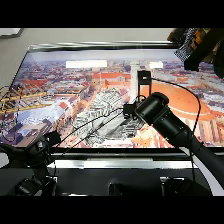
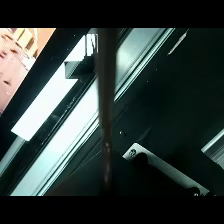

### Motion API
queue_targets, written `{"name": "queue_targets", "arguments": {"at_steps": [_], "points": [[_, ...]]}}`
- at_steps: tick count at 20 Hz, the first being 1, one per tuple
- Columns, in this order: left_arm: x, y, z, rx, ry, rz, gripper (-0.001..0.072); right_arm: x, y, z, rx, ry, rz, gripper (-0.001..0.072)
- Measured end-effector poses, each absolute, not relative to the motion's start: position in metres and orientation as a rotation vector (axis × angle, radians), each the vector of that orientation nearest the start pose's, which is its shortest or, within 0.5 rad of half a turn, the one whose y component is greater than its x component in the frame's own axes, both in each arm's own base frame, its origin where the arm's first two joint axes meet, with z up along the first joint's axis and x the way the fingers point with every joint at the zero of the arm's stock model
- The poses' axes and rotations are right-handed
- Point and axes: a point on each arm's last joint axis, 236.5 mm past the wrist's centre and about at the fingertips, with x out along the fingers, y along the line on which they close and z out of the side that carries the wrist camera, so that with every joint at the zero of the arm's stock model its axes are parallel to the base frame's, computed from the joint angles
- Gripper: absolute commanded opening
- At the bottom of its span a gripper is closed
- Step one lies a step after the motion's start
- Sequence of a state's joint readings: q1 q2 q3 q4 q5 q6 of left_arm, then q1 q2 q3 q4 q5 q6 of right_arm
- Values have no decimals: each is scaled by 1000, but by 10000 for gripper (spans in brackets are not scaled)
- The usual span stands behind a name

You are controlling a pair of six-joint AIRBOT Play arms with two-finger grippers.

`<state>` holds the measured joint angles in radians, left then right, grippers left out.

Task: Fold the clothes and pants, and hang the long-sleeved shirts on hangers.

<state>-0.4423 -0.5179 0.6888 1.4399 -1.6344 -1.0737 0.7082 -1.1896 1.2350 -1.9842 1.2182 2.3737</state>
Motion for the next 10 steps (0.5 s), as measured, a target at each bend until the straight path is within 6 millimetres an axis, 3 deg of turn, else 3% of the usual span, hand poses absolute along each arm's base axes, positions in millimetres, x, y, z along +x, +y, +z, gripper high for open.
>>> {"name": "queue_targets", "arguments": {"at_steps": [10], "points": [[134, -96, 23, 647, 1295, -835, 15, 363, 194, 97, 68, 929, -9, 31]]}}
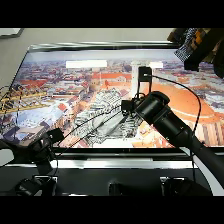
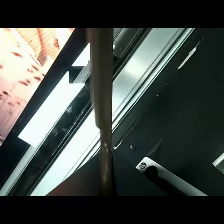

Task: Fold the clothes and pants, and hang the long-sleeved shirts on hangers.

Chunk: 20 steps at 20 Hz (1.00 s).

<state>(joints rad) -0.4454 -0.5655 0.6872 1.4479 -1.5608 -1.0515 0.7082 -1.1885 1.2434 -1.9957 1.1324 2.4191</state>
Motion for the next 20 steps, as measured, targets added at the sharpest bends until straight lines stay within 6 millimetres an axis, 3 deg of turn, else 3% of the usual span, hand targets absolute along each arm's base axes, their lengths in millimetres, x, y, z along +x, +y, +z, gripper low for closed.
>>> {"name": "queue_targets", "arguments": {"at_steps": [11, 20], "points": [[150, -108, 6, 684, 1307, -899, 16, 368, 214, 116, 95, 891, 78, 31], [164, -127, -6, 698, 1280, -983, 16, 359, 245, 177, 54, 856, 283, 31]]}}
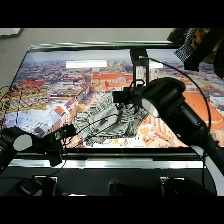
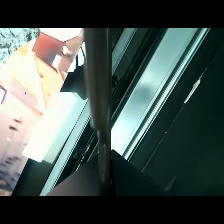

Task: Fold the clothes and pants, and hang the long-sleeved shirts on hangers.

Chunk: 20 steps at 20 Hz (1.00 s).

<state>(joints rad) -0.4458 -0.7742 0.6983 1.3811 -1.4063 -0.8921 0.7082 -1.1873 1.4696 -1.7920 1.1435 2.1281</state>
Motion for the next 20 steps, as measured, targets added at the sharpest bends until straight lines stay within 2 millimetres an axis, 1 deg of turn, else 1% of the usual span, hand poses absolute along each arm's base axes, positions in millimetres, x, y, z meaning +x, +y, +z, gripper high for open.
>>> {"name": "queue_targets", "arguments": {"at_steps": [2, 4, 8, 10, 13, 14, 17, 20], "points": [[169, -130, -7, 697, 1278, -984, 17, 353, 250, 191, 57, 860, 323, 31], [176, -133, -6, 686, 1270, -972, 17, 344, 252, 197, 55, 885, 347, 31], [196, -144, 2, 623, 1226, -912, 17, 334, 252, 189, 32, 950, 352, 31], [201, -150, 5, 593, 1210, -906, 17, 336, 254, 181, 25, 971, 347, 31], [202, -159, 7, 551, 1204, -907, 17, 342, 261, 167, 24, 996, 342, 31], [202, -160, 7, 533, 1210, -898, 16, 345, 260, 164, 22, 994, 324, 31], [198, -162, 8, 476, 1247, -869, 16, 359, 246, 165, 8, 958, 247, 31], [190, -159, 7, 420, 1310, -826, 16, 364, 236, 173, 5, 929, 203, 31]]}}
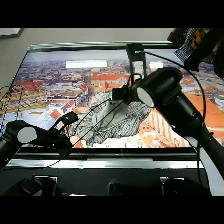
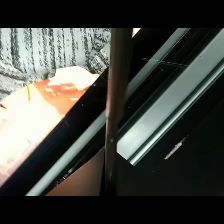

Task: Fold the clothes and pants, and hang the long-sleeved shirts on hangers.

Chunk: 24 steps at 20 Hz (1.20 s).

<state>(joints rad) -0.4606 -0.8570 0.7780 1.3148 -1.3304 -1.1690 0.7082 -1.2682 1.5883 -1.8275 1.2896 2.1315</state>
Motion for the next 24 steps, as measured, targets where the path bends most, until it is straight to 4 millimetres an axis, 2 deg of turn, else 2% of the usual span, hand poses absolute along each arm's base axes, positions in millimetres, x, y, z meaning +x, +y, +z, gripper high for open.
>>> {"name": "queue_targets", "arguments": {"at_steps": [4, 8, 13, 16, 19, 24], "points": [[182, -162, 6, 393, 1355, -803, 16, 359, 231, 182, 36, 923, 189, 31], [178, -176, 1, 416, 1351, -809, 16, 350, 246, 180, 64, 945, 233, 31], [190, -195, -1, 384, 1321, -766, 16, 331, 273, 170, 37, 979, 278, 31], [199, -202, 2, 369, 1307, -752, 16, 323, 279, 167, 25, 986, 270, 31], [205, -204, 3, 345, 1305, -717, 16, 317, 268, 174, 15, 977, 237, 31], [209, -206, 5, 325, 1302, -693, 16, 308, 232, 205, 23, 921, 164, 31]]}}
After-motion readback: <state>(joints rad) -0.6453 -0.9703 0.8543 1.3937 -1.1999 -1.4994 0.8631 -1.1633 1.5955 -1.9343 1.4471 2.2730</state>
